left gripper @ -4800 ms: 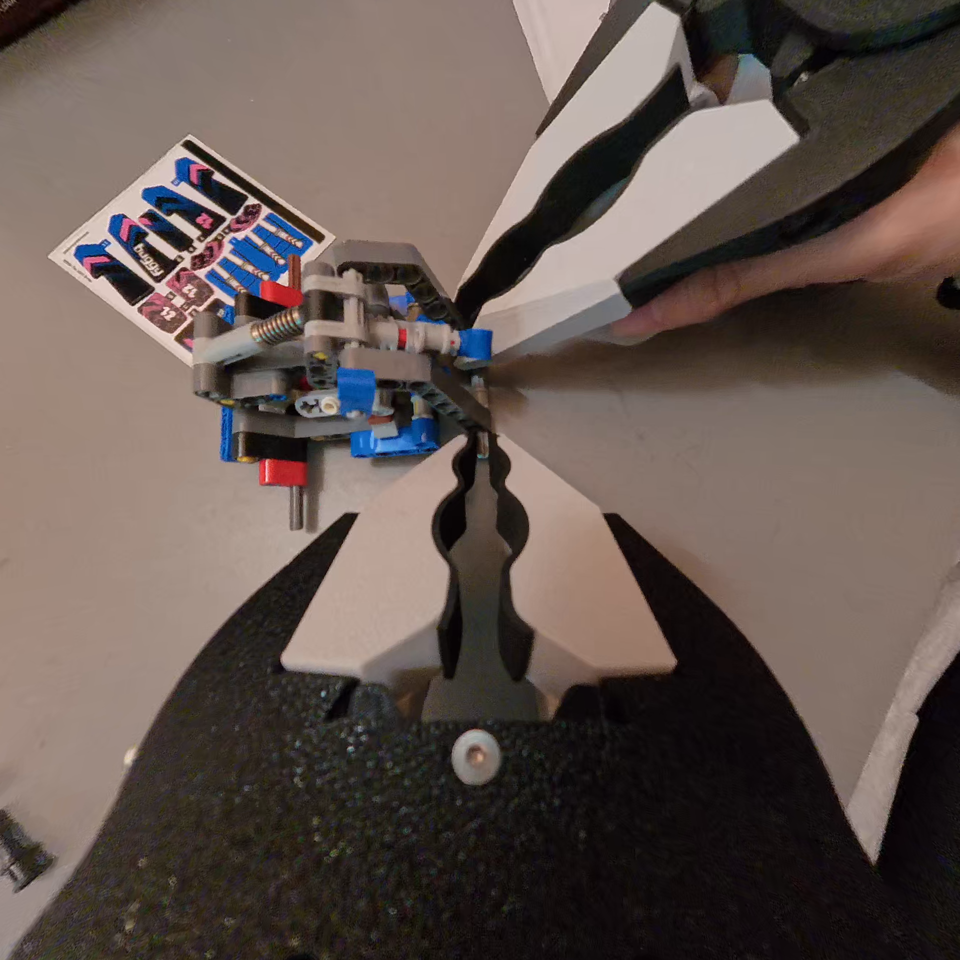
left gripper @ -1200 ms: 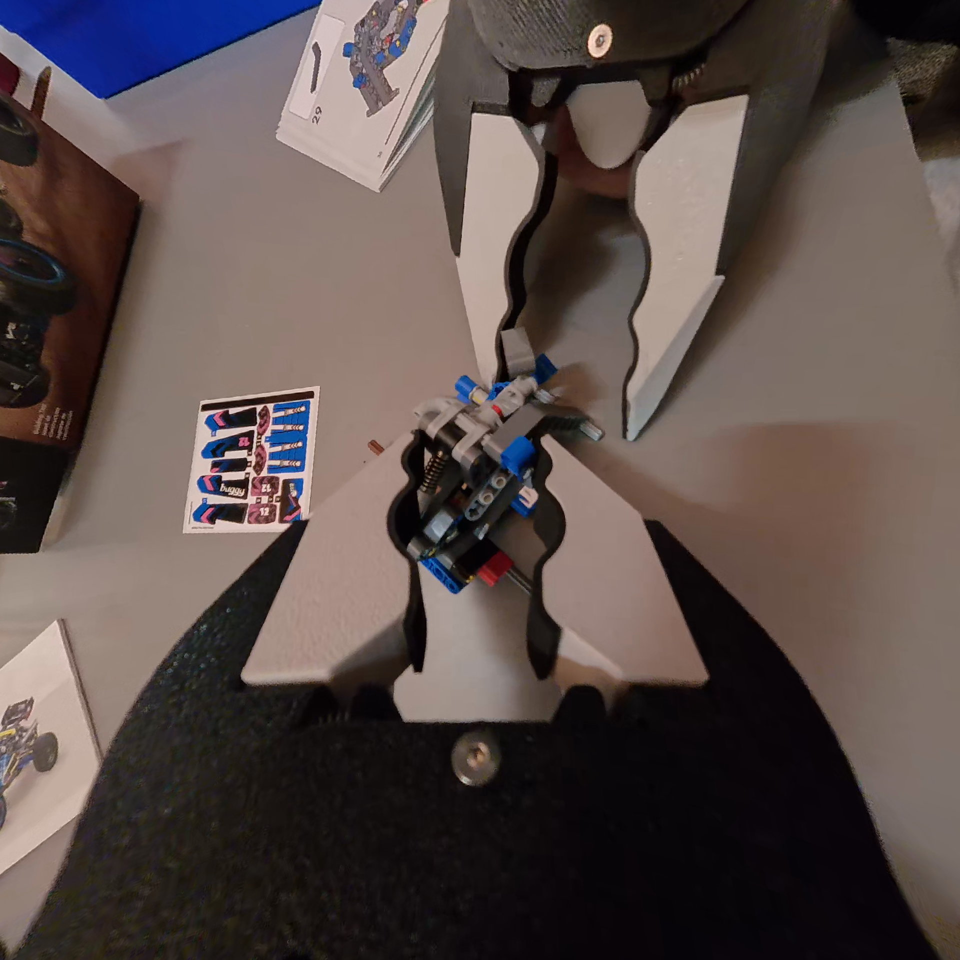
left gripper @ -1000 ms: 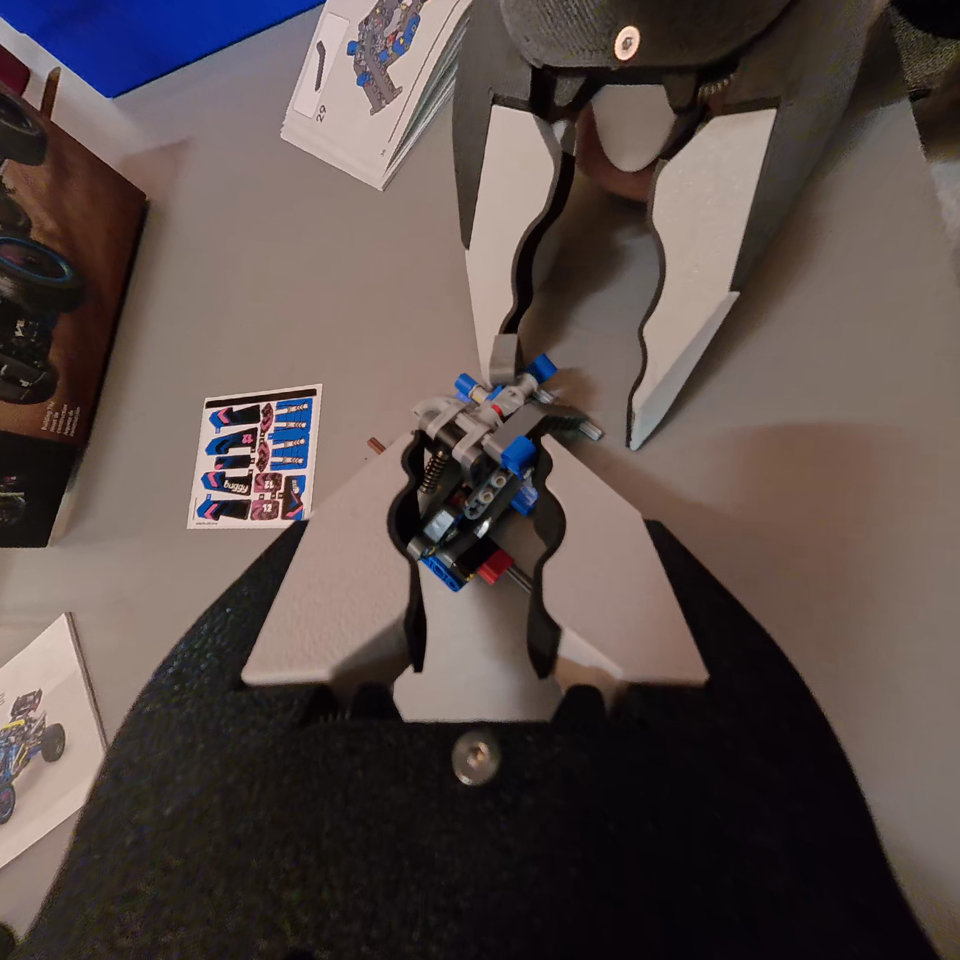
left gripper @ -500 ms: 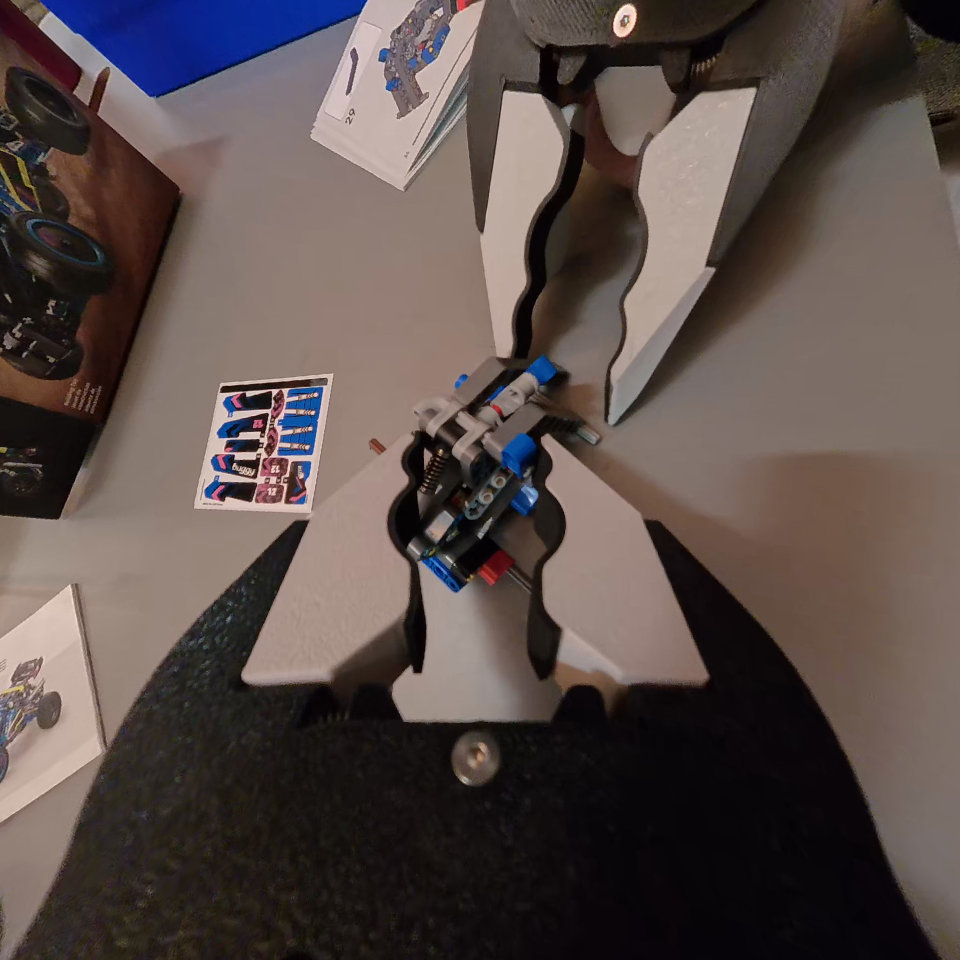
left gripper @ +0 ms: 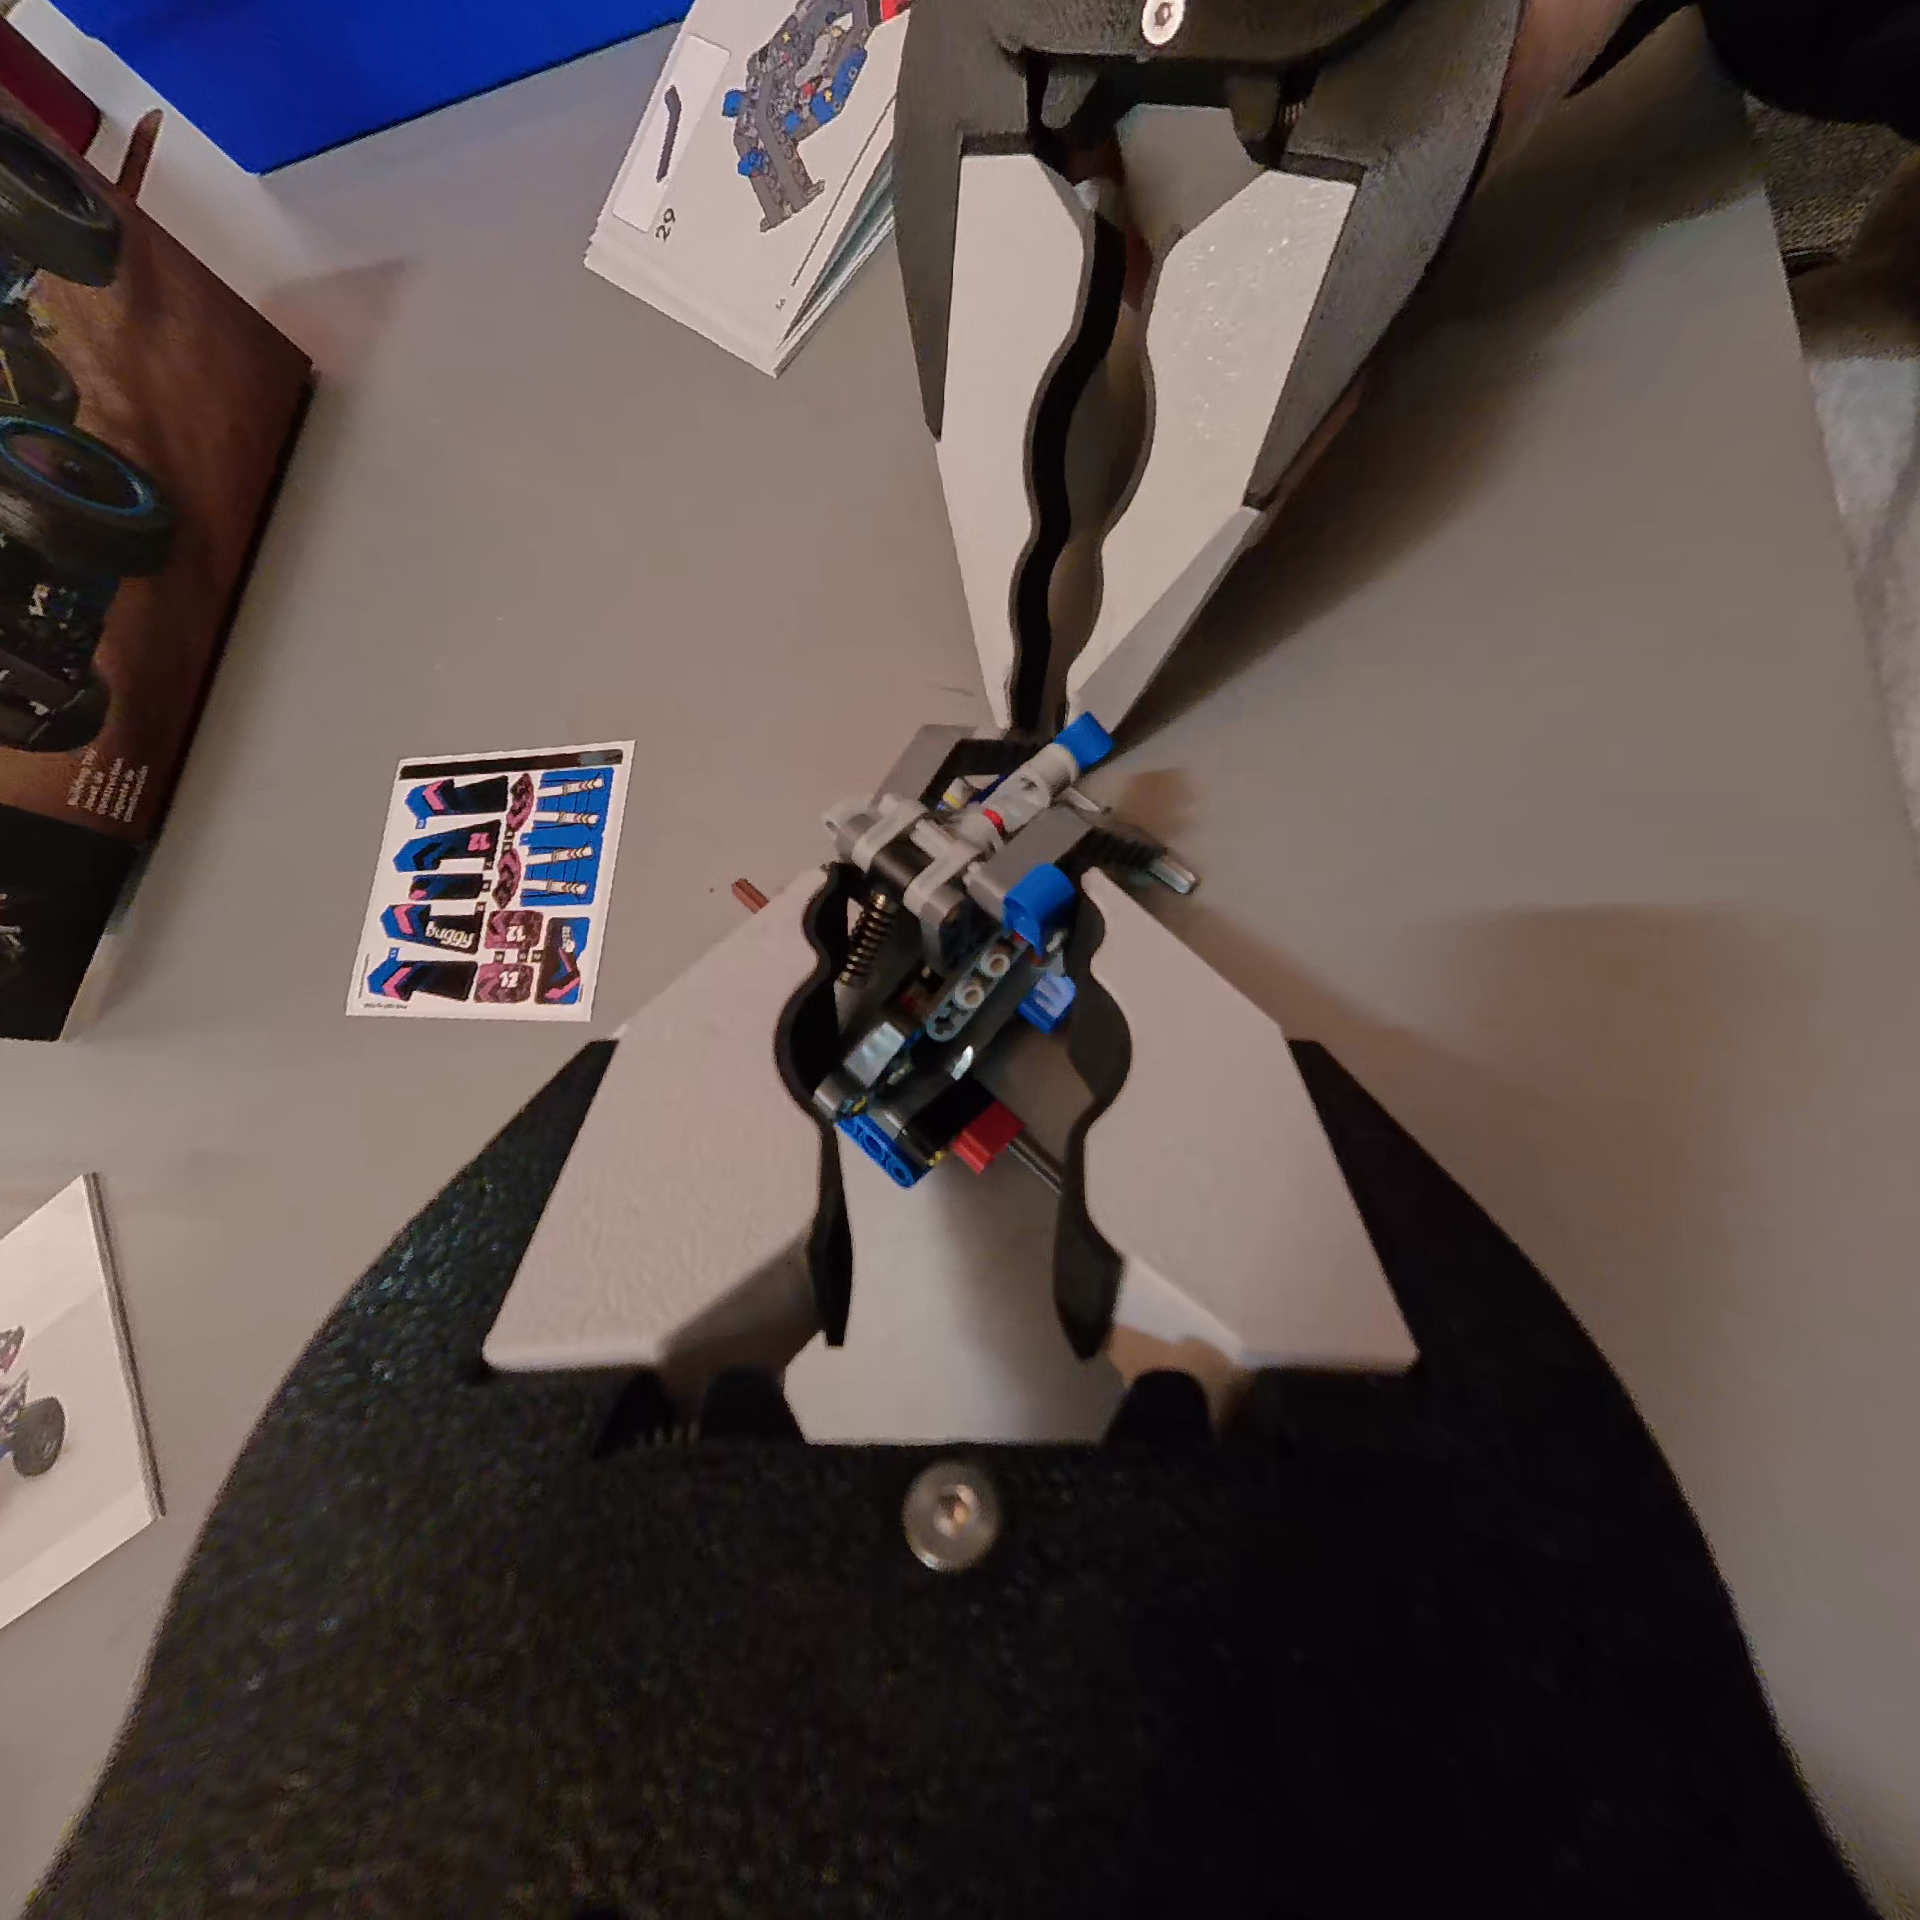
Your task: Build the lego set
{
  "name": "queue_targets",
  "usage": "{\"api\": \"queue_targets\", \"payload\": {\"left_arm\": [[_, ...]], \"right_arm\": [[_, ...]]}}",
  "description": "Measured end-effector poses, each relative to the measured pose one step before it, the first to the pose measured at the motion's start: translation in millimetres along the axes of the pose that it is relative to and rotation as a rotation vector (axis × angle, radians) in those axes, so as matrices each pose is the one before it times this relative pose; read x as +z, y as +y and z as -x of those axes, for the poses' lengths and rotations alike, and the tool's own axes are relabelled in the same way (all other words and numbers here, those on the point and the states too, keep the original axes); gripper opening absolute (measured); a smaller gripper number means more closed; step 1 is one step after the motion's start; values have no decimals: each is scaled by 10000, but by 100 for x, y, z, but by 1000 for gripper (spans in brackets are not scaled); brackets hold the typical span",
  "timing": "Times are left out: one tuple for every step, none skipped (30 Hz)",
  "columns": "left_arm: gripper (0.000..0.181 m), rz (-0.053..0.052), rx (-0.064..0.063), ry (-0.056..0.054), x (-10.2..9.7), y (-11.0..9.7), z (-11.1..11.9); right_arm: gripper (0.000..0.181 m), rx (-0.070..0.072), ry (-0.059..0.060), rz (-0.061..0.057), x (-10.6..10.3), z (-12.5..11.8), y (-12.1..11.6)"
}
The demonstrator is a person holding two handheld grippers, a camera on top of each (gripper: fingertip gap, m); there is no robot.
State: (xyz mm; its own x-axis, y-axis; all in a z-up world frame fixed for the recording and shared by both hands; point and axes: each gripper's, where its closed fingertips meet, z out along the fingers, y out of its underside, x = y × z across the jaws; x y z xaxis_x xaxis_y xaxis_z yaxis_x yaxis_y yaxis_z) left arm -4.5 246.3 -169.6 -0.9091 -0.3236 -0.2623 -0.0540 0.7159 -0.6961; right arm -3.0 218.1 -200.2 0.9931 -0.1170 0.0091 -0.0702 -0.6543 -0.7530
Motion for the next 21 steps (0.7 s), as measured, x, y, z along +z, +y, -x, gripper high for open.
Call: {"api": "queue_targets", "payload": {"left_arm": [[38,-34,-19,-2,-2,3,-17],[38,-29,-59,1,-8,13,28],[38,-3,-71,5,-40,62,56],[38,-3,-45,5,-46,70,43],[38,-8,-7,-17,-38,38,43],[38,-11,11,-24,-21,30,14],[38,-19,13,-24,-20,5,4],[38,-20,26,-30,-9,-2,-5],[38,-18,25,-30,-21,8,-12],[38,-20,11,-20,-11,4,-16],[38,-33,20,6,-15,-15,-41],[38,-36,49,-3,-12,-18,-41],[38,-39,61,-12,-13,-15,-9],[38,-43,21,7,1,-16,-24],[38,-31,-16,1,9,-1,-5],[38,-21,-9,-1,6,-15,10],[38,-15,14,-5,0,1,12],[38,-10,7,1,-3,-7,-2],[38,-10,1,1,5,-8,12],[38,-9,1,6,0,-6,-4],[38,-10,8,3,-4,7,-3]], "right_arm": [[6,19,-16,0,41,2,-36],[6,-63,47,0,53,-31,-47],[6,-142,96,-5,66,-32,-69],[7,-194,108,-5,68,4,-53],[7,-151,100,-7,58,-6,-63],[7,-88,73,-2,61,5,-59],[7,-50,57,-6,26,-1,-40],[7,-40,39,-7,1,-2,-16],[7,-8,4,-4,-14,6,-6],[7,-2,-22,-2,9,31,-10],[7,-35,-104,-12,-1,139,-25],[8,-34,-107,-11,-9,133,-15],[9,-17,-5,-7,-1,-6,-18],[12,-40,-23,-18,-5,33,-27],[13,-2,-14,-8,-7,6,-11],[13,-25,-20,-3,1,20,-4],[13,-23,17,-1,6,-19,-9],[11,-52,-78,4,21,115,-7],[11,-75,28,-8,-2,-22,-14],[12,-97,105,-12,-34,-117,6],[18,-33,246,-21,-51,-354,8]]}}
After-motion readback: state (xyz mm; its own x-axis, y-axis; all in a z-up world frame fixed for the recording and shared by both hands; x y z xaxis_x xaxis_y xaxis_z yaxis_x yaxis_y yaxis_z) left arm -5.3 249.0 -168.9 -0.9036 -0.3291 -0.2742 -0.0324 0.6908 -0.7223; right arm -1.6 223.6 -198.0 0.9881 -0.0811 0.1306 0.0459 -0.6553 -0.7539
